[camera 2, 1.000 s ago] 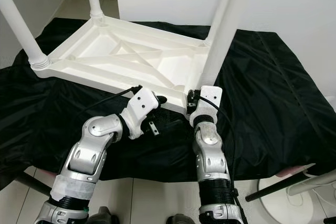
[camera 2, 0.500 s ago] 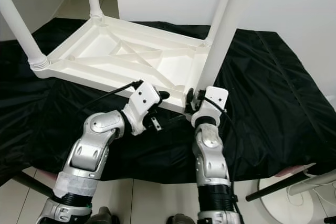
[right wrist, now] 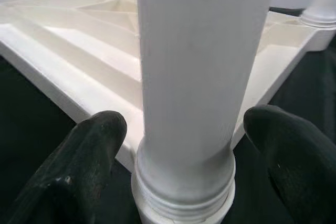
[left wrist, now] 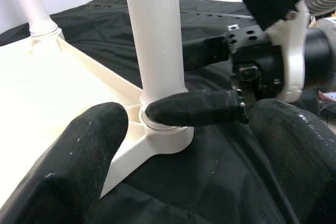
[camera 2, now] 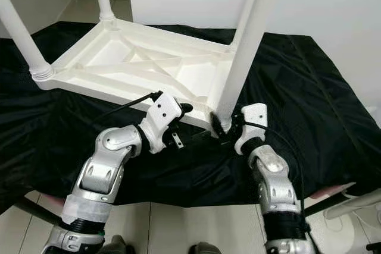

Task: Building children table

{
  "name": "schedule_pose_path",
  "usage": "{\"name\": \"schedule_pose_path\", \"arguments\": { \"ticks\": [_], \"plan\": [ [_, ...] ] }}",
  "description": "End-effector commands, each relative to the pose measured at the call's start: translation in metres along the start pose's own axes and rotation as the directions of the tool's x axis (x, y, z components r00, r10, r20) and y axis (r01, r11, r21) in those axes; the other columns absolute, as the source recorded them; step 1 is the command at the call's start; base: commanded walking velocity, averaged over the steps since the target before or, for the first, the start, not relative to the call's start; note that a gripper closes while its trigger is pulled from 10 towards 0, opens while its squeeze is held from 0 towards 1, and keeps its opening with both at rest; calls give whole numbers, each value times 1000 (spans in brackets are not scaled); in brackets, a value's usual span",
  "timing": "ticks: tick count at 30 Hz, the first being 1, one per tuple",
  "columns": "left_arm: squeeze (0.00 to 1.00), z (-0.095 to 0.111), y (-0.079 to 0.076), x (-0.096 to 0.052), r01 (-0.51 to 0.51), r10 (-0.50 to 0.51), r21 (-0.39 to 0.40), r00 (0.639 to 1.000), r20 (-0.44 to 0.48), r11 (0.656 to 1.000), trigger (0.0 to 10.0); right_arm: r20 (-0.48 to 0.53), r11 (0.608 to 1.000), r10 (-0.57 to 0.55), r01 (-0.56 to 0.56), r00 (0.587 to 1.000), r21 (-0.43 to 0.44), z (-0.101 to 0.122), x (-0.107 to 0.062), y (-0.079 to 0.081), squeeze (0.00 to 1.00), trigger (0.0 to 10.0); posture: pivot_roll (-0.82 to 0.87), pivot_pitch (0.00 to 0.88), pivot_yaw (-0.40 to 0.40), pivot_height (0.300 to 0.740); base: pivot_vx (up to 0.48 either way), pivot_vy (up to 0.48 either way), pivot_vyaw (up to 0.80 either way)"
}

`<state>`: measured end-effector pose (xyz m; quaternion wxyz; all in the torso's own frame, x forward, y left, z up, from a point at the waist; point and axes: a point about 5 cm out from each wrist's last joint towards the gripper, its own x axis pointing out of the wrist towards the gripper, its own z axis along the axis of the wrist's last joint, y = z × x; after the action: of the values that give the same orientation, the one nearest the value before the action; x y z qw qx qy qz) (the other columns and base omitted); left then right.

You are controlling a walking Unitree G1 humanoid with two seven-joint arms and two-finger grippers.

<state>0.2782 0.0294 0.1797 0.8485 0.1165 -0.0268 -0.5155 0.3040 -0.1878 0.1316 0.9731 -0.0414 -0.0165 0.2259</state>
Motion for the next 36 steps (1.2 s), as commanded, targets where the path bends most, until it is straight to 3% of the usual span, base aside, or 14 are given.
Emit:
{"name": "schedule_pose_path", "arguments": {
  "ticks": [1,9,10,13,14,25,26,32,36],
  "plan": [
    [0,0,6,5,-174,175,-16,985,8,985,10000,0,998,53,-53,999,-15,1,4,-3,0,10000,-33,0,-38,740,0,0,0],
    [0,1,8,7,-176,176,-7,984,10,984,10000,-62,983,152,-157,987,-96,3,30,-15,0,10000,-30,0,-38,740,0,0,0],
    [0,2,8,7,-176,177,-5,984,12,984,10000,-72,981,166,-172,984,-93,3,33,-14,0,6863,-29,0,-38,740,0,0,0],
    [0,2,8,7,-177,177,-4,984,13,984,10000,-79,979,176,-183,981,-91,2,34,-14,0,6863,-27,0,-40,740,0,0,0],
    [0,3,8,8,-179,179,-2,984,16,984,10000,-89,974,197,-206,976,-93,-1,35,-12,0,0,-19,0,-46,740,0,0,0],
    [0,5,8,8,-184,185,-11,982,29,983,10000,-82,971,224,-229,971,-62,-8,34,-10,0,0,-30,0,-45,740,0,0,0],
    [0,5,8,9,-184,184,-13,982,32,983,10000,-74,974,217,-221,973,-58,-7,35,-10,0,9765,-32,0,-43,740,0,0,0],
    [0,6,7,10,-175,177,-33,983,41,984,10000,-77,991,120,-125,990,-57,-5,37,-12,0,10000,-48,0,-31,740,0,0,0],
    [0,4,6,11,-168,169,-27,985,28,985,10000,-61,1000,-23,22,998,-19,-3,36,-11,0,10000,-57,0,-25,740,0,0,0]
  ]
}}
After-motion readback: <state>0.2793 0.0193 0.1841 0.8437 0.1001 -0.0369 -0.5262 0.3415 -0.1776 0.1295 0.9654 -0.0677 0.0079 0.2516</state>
